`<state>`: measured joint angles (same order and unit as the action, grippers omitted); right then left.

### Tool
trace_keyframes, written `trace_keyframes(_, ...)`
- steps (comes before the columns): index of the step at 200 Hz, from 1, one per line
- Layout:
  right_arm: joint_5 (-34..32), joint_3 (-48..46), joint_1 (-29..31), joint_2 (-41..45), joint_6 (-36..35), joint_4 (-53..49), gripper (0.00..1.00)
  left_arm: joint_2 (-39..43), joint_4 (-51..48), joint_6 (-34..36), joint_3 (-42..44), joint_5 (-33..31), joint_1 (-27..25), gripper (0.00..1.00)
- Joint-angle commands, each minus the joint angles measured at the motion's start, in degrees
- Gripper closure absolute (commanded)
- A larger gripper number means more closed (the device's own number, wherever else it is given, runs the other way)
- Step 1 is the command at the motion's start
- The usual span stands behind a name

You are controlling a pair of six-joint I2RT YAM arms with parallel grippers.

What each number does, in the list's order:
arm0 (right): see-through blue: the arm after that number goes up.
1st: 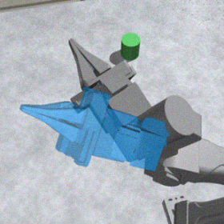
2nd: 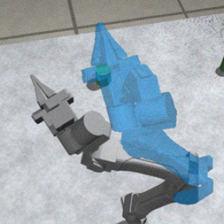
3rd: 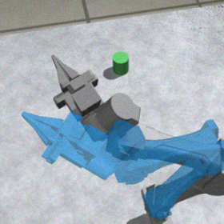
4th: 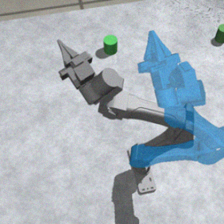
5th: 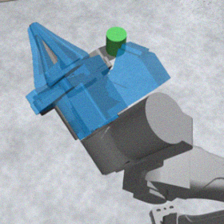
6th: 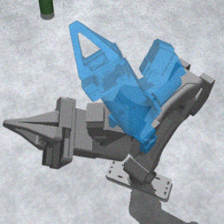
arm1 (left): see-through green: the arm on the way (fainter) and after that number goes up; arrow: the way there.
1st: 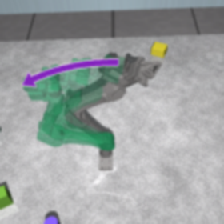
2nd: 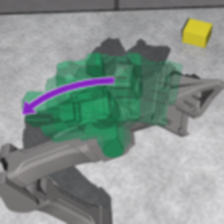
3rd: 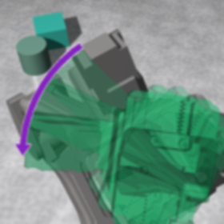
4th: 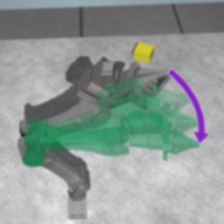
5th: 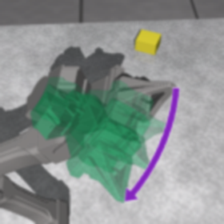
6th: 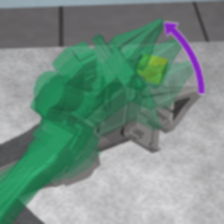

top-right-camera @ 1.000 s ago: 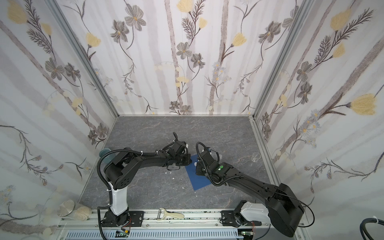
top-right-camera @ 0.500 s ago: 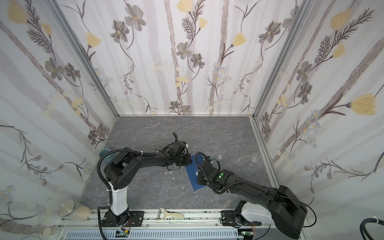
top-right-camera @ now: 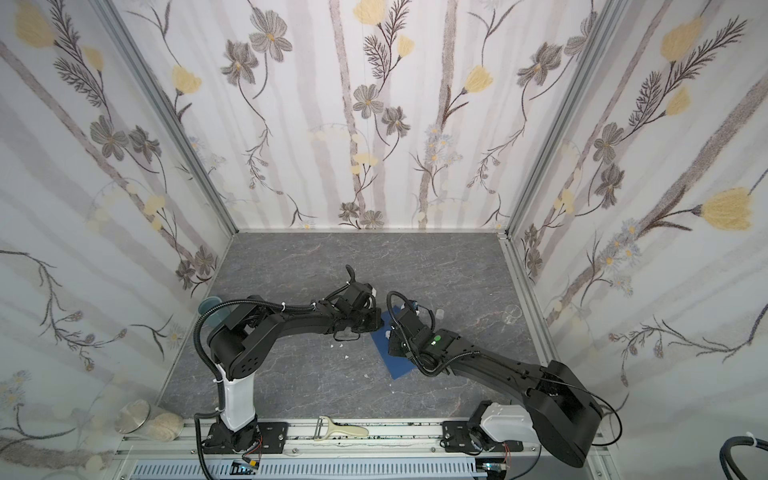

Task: Place the letter into the envelope and seal it
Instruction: 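Slide the glue stick tip back and forth over the flap with the right gripper, then keep rubbing glue onto the flap with the right gripper while left gripper presses envelope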

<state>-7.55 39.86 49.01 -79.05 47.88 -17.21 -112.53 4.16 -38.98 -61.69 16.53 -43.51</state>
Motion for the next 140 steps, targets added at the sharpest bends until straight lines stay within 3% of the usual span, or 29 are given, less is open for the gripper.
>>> trace_keyframes(1,-2.28,-0.22,-0.05,2.90,-0.09,-4.17,1.00,-0.49,-7.59,0.30,0.43,-1.62,0.04,1.00)
trace_keyframes(53,-0.92,-6.18,-0.07,5.46,2.57,-3.25,1.00,-0.64,-7.59,0.57,-0.26,-1.67,0.30,1.00)
trace_keyframes(140,0.74,-5.05,-3.72,-6.69,0.43,9.91,1.00,-1.04,-7.50,1.28,-0.84,-1.39,0.09,1.00)
